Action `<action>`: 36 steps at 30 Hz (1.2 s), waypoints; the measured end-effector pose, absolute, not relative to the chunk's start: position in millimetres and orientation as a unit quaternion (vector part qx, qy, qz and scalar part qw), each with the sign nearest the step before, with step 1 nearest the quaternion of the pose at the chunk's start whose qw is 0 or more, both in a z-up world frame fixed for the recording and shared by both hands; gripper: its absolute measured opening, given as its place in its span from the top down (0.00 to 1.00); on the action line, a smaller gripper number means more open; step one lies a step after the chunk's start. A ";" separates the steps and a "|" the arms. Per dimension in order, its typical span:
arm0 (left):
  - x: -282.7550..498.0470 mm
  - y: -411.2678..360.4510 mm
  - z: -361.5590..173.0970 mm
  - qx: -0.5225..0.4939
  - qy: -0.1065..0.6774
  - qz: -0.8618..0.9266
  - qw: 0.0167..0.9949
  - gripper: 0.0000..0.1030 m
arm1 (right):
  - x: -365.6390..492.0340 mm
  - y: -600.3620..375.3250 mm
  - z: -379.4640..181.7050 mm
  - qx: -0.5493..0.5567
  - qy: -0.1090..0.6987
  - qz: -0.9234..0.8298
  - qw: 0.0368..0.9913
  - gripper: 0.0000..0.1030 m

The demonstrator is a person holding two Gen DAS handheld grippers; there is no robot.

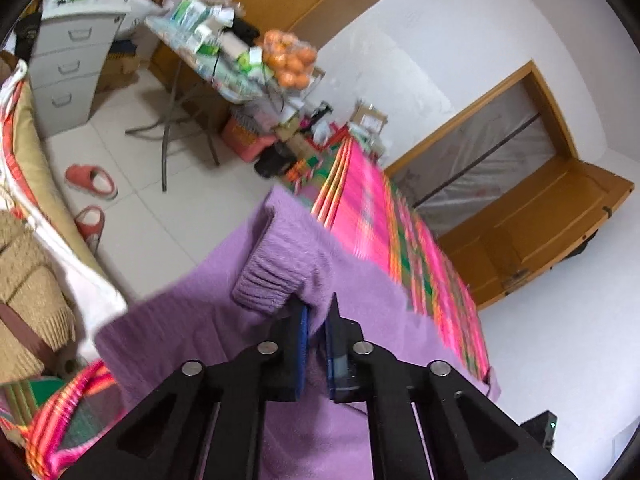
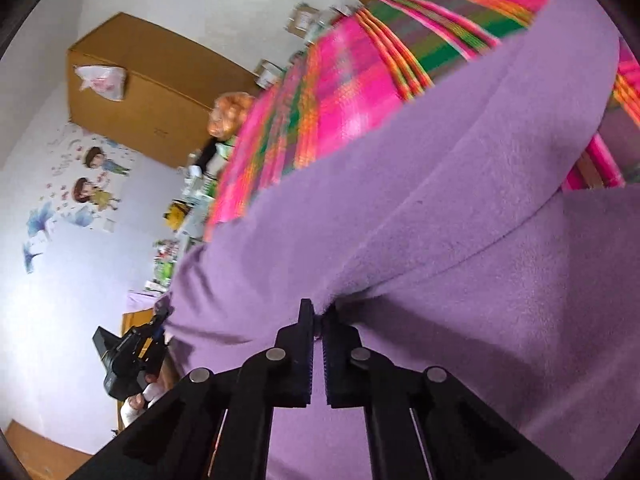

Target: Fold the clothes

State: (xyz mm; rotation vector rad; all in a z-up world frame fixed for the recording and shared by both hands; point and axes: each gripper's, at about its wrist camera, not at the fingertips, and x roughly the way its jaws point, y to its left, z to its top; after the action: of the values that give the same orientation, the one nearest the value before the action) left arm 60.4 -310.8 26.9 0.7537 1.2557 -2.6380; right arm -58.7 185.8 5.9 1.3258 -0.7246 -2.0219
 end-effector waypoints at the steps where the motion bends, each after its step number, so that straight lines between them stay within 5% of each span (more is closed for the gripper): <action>1: 64.6 -312.8 32.4 0.239 0.413 -0.877 0.061 0.94 | -53.7 187.9 12.4 0.487 -0.271 -0.769 0.313 0.96; 9: 97.1 -316.3 50.3 0.203 0.397 -0.894 0.052 0.94 | -8.3 194.0 46.1 0.448 -0.255 -0.772 0.372 0.97; 18: 114.7 -321.8 2.3 0.263 0.381 -0.883 0.077 0.95 | 10.7 184.8 -20.7 0.525 -0.239 -0.730 0.366 0.98; 27: 137.2 -311.9 28.0 0.228 0.348 -0.907 0.068 0.95 | 28.6 185.0 20.3 0.480 -0.213 -0.755 0.392 0.98; 36: 141.0 -319.4 -11.2 0.273 0.365 -0.887 0.077 0.95 | 31.4 184.2 -10.0 0.518 -0.210 -0.735 0.383 0.98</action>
State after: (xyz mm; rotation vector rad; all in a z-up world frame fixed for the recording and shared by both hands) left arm 141.0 -319.4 -11.2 0.8182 1.0949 -2.6561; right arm 31.4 184.2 -10.0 1.3216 -0.5347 -1.8744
